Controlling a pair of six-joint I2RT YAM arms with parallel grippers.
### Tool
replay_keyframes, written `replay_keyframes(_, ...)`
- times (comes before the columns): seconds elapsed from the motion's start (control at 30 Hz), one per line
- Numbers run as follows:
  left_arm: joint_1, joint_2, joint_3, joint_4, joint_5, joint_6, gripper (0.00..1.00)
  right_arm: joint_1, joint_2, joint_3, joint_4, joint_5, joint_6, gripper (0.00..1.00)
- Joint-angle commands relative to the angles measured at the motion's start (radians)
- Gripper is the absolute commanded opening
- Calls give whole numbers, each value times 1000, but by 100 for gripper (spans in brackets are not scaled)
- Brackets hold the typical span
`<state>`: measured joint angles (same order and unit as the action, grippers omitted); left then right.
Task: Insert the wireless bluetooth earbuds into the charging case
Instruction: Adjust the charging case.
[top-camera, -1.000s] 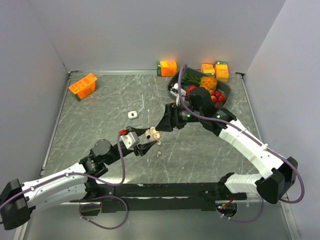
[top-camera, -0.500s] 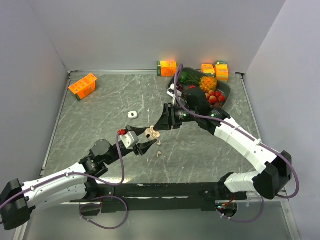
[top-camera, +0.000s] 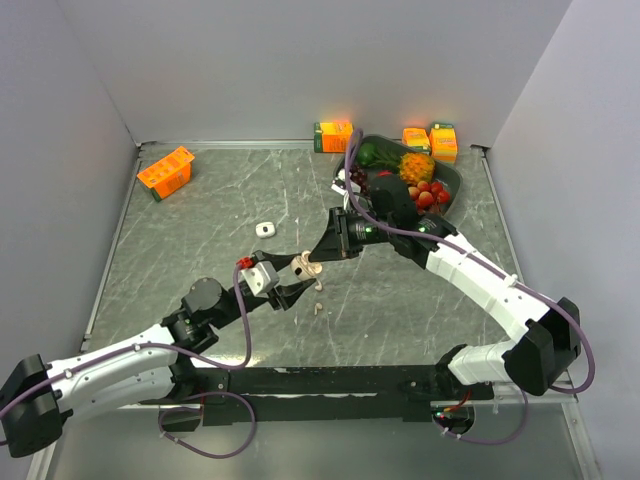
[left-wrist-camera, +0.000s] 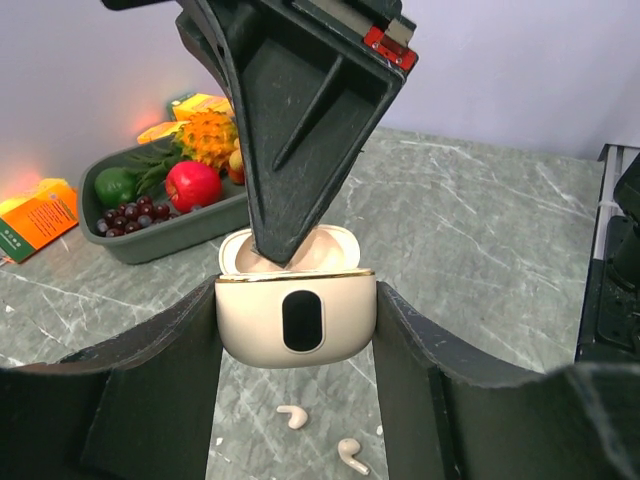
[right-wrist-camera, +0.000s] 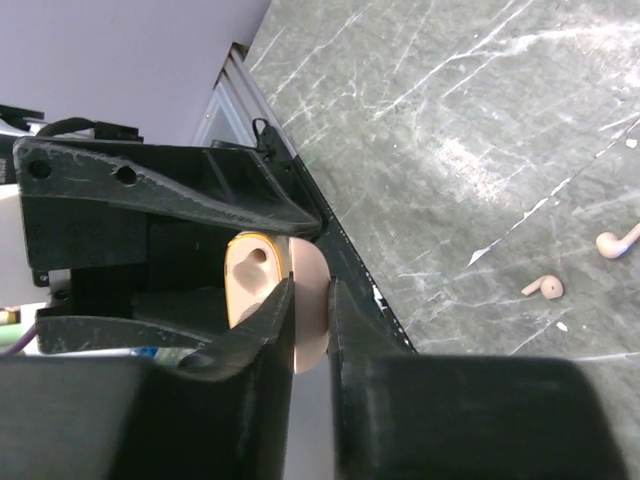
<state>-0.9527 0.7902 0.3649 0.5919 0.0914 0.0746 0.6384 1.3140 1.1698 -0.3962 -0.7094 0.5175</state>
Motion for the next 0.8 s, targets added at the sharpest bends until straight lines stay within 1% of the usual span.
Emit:
replay_keyframes(0.0,0,10,51,39,4,-22,1,-3,-9,5,28,-32,-19,5)
replay_keyframes(0.03,0,15,54,33,2,-18,1,-3,-12,14,20,-30,-25,2)
replay_keyframes(0.07,0,17,60,25,1,-19,14,-3,-16,21,11,-21,-33,0)
replay_keyframes(0.13,-1,17,65,0,-10,-18,34,-5,-30,37,-18,-10,-56,0)
replay_keyframes(0.17,-1,15,66,-6,-13,-18,52,-5,-35,45,-29,-6,-63,0)
replay_keyframes(0.23,-1,7,65,-17,-38,-24,71,-5,-47,68,-59,7,-89,0)
replay_keyframes(0.27,-1,4,63,-24,-44,-27,93,-5,-50,74,-69,14,-105,0)
replay_keyframes(0.3,0,-2,63,-43,-62,-30,96,-5,-59,82,-78,22,-112,0)
replay_keyframes(0.5,-1,-32,80,-121,-88,-55,96,-5,-88,142,-151,68,-171,0)
replay_keyframes(0.53,0,-37,89,-157,-125,-61,96,-5,-91,155,-158,83,-177,0)
replay_keyframes(0.57,0,-45,94,-173,-131,-68,96,-5,-99,166,-177,96,-204,0)
replay_keyframes(0.63,-1,-74,103,-222,-143,-117,96,-2,-105,191,-193,120,-238,0)
replay_keyframes(0.7,-1,-107,114,-253,-125,-183,96,13,-120,203,-219,142,-327,0)
replay_keyframes(0.73,2,-115,130,-271,-104,-211,96,20,-127,206,-225,181,-361,0)
replay_keyframes(0.77,0,-121,140,-305,-37,-238,96,27,-137,209,-248,215,-419,0)
